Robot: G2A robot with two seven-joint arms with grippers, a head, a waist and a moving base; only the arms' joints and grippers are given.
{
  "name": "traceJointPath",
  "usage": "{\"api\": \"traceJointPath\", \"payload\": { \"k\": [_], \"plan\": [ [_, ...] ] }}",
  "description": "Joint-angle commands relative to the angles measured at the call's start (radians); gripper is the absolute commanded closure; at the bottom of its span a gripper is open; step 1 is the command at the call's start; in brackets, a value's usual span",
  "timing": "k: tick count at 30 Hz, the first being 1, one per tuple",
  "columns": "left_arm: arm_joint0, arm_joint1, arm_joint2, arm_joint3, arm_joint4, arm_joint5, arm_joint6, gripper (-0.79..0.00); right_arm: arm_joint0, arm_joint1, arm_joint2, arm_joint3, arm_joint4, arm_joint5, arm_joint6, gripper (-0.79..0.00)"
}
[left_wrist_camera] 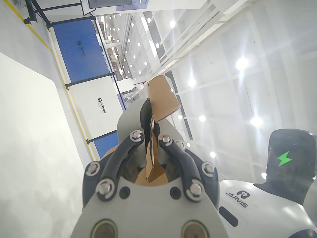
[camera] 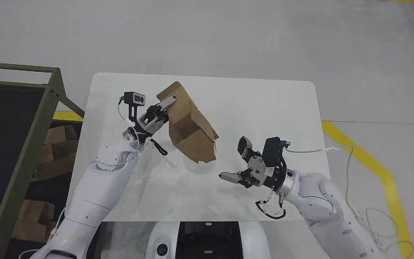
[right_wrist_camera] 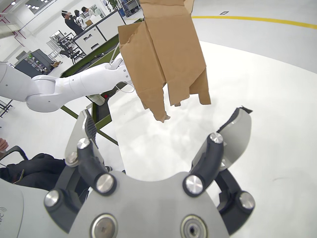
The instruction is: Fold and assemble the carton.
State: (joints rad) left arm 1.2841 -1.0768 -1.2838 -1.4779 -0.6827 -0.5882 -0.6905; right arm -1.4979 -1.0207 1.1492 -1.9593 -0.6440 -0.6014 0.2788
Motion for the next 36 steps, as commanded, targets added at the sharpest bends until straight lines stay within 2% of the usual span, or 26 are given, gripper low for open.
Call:
{"api": "traceJointPath", "payload": {
  "k": [1,7,15,22,29,31,34,36],
  "plan": [
    [0.0,0.0,0.0,0.0,0.0,0.0,0.0,0.0,0.0,0.0,0.0,0.0,0.0,0.0,0.0,-0.785],
    [0.012,-0.007,0.004,-0.021,-0.052,0.033,0.041,0.0,-0.01,-0.004,-0.008,0.01,0.002,-0.008,-0.049,-0.785],
    [0.004,-0.022,0.015,-0.015,-0.156,0.07,0.052,0.0,-0.012,-0.015,-0.03,0.104,0.102,-0.144,-0.175,-0.785],
    [-0.011,-0.037,0.037,-0.012,-0.203,0.114,0.072,0.0,0.055,-0.037,-0.117,0.233,0.229,-0.32,-0.23,-0.785],
    [-0.017,-0.05,0.044,-0.01,-0.279,0.162,0.063,0.0,0.134,-0.068,-0.204,0.314,0.256,-0.334,-0.243,-0.785],
    [-0.019,-0.053,0.044,-0.007,-0.29,0.171,0.059,0.0,0.149,-0.076,-0.222,0.328,0.254,-0.329,-0.251,-0.72],
    [-0.021,-0.058,0.043,-0.002,-0.3,0.178,0.055,0.0,0.164,-0.089,-0.244,0.347,0.26,-0.319,-0.277,-0.686],
    [-0.022,-0.06,0.043,0.0,-0.299,0.178,0.054,0.0,0.175,-0.096,-0.257,0.358,0.257,-0.324,-0.287,-0.628]
  ]
}}
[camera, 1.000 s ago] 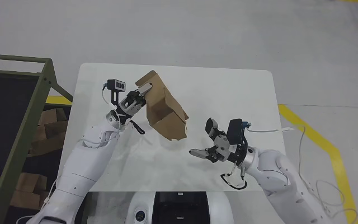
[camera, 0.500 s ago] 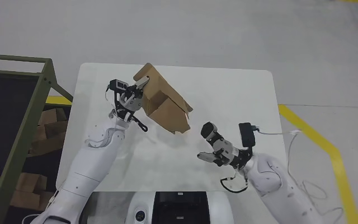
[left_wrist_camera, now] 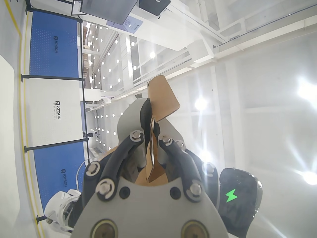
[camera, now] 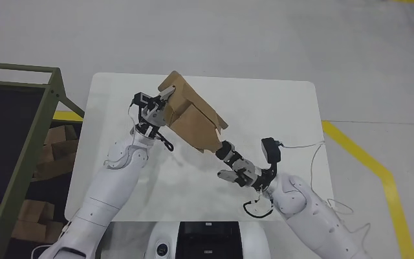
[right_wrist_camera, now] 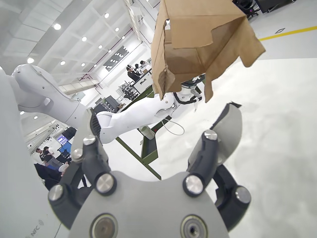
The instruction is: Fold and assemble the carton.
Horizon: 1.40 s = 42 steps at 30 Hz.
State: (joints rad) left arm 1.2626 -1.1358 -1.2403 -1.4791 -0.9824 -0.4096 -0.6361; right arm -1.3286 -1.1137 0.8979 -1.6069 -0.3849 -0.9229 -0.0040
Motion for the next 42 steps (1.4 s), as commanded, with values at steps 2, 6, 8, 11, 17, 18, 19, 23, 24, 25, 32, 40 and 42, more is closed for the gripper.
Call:
{"api": "traceJointPath", "payload": {
  "k": [2,6,8,11,17,18,19,23,24,25,32,40,42],
  "plan": [
    [0.001,-0.004,-0.001,0.002,0.004,-0.001,-0.002,0.0,0.014,-0.011,-0.016,0.014,-0.006,-0.001,-0.016,-0.579],
    [0.002,-0.008,-0.004,0.003,0.005,0.003,-0.004,0.0,0.026,-0.022,-0.027,0.022,-0.015,0.012,-0.035,-0.57],
    [0.004,-0.011,-0.006,0.003,0.006,0.003,-0.004,0.0,0.029,-0.027,-0.027,0.022,-0.02,0.017,-0.044,-0.563],
    [0.006,-0.013,-0.01,0.004,0.014,0.002,-0.003,0.0,0.03,-0.032,-0.025,0.021,-0.025,0.026,-0.051,-0.468],
    [0.009,-0.02,-0.016,0.002,0.019,0.004,-0.006,0.0,0.025,-0.04,-0.016,0.021,-0.02,0.048,-0.07,-0.345],
    [0.009,-0.021,-0.017,0.003,0.019,0.004,-0.008,0.0,0.024,-0.041,-0.015,0.021,-0.019,0.048,-0.07,-0.332],
    [0.009,-0.022,-0.018,0.003,0.02,0.004,-0.009,0.0,0.024,-0.042,-0.014,0.022,-0.019,0.048,-0.069,-0.317],
    [0.011,-0.026,-0.022,0.004,0.021,0.002,-0.012,0.0,0.024,-0.046,-0.01,0.021,-0.02,0.052,-0.065,-0.268],
    [0.012,-0.027,-0.023,0.004,0.02,0.002,-0.014,0.0,0.024,-0.047,-0.008,0.02,-0.023,0.055,-0.063,-0.262],
    [0.012,-0.028,-0.024,0.004,0.021,0.003,-0.016,0.0,0.024,-0.048,-0.007,0.019,-0.024,0.057,-0.063,-0.249],
    [0.013,-0.034,-0.032,0.007,0.019,0.006,-0.027,0.0,0.023,-0.056,0.0,0.018,-0.03,0.063,-0.063,-0.142],
    [0.013,-0.041,-0.039,0.011,0.023,0.015,-0.031,0.0,0.02,-0.062,0.012,0.016,-0.038,0.058,-0.062,0.0],
    [0.013,-0.043,-0.041,0.012,0.023,0.017,-0.033,0.0,0.018,-0.063,0.016,0.014,-0.041,0.058,-0.061,0.0]
  ]
}}
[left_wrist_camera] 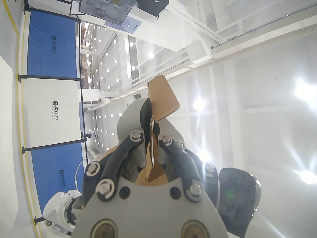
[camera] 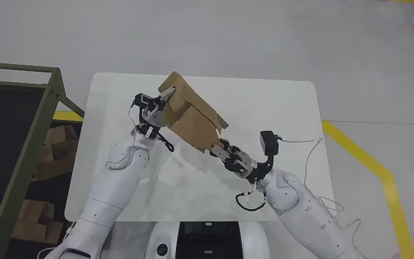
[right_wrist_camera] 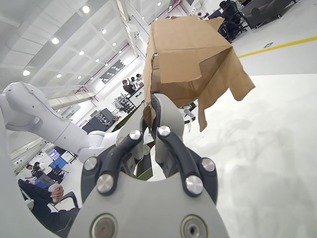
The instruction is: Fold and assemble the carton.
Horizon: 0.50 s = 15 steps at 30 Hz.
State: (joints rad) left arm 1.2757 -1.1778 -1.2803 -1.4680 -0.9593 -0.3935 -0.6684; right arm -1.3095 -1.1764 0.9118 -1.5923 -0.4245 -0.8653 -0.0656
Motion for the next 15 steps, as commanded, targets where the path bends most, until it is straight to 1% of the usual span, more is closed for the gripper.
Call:
{"api": "traceJointPath", "payload": {
  "k": [1,2,3,4,5,11,15],
  "plan": [
    [-0.001,-0.002,-0.002,0.002,0.001,0.004,-0.001,0.0,-0.002,-0.001,0.005,-0.002,-0.003,0.0,0.001,0.0],
    [-0.002,-0.002,-0.004,0.004,0.0,0.008,-0.001,0.0,-0.005,-0.001,0.009,-0.002,-0.005,-0.001,0.001,0.0],
    [-0.003,-0.003,-0.005,0.005,0.002,0.013,-0.003,-0.163,-0.007,-0.001,0.013,-0.002,-0.007,-0.002,0.002,0.0],
    [-0.004,-0.003,-0.006,0.007,0.006,0.02,-0.007,-0.394,-0.01,0.0,0.017,-0.002,-0.008,-0.005,0.003,0.0],
    [-0.005,-0.003,-0.007,0.01,0.009,0.029,-0.009,-0.785,-0.013,0.0,0.022,-0.004,-0.009,-0.006,0.003,0.0],
    [-0.01,-0.004,-0.021,0.018,0.033,0.062,-0.013,-0.785,-0.032,0.003,0.056,-0.026,-0.017,-0.018,0.005,0.0],
    [-0.007,-0.001,-0.051,0.032,0.04,0.072,-0.011,-0.785,-0.045,0.007,0.083,-0.042,-0.019,-0.033,0.016,0.0]
  ]
}}
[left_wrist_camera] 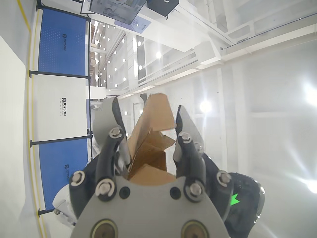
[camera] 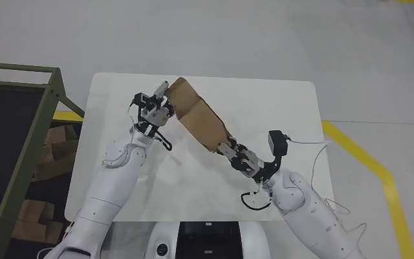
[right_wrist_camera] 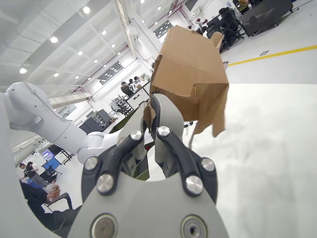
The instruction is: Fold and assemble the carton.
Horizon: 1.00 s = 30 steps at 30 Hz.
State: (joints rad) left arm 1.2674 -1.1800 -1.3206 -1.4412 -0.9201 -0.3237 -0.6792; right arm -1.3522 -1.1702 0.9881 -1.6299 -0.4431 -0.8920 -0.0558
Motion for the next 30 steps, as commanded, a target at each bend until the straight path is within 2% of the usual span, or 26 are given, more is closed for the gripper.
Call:
{"api": "traceJointPath", "payload": {
  "k": [1,4,10,13,18,26,30],
  "plan": [
    [0.003,0.002,-0.022,0.011,0.002,0.001,0.002,-0.785,-0.003,0.003,0.011,-0.007,0.001,-0.022,0.02,0.0],
    [0.008,0.007,-0.069,0.034,0.007,-0.006,0.011,-0.785,0.006,0.012,0.026,0.001,0.04,-0.084,0.086,0.0],
    [0.005,0.02,-0.161,0.076,0.014,-0.005,-0.027,-0.785,0.004,0.036,0.065,-0.018,0.11,-0.12,0.215,0.0],
    [-0.002,0.027,-0.188,0.077,0.012,-0.001,-0.122,-0.785,0.009,0.05,0.067,-0.041,0.194,-0.12,0.295,0.0],
    [-0.016,0.04,-0.22,0.073,0.03,0.003,-0.336,-0.785,0.046,0.083,0.058,-0.058,0.378,-0.12,0.503,0.0],
    [-0.059,0.057,-0.266,0.127,-0.044,0.116,-0.624,-0.785,0.113,0.125,0.049,-0.047,0.793,-0.12,0.864,0.0],
    [-0.088,0.067,-0.282,0.16,-0.052,0.175,-0.725,-0.785,0.146,0.148,0.006,-0.038,0.801,-0.12,0.864,0.0]
  ]
}}
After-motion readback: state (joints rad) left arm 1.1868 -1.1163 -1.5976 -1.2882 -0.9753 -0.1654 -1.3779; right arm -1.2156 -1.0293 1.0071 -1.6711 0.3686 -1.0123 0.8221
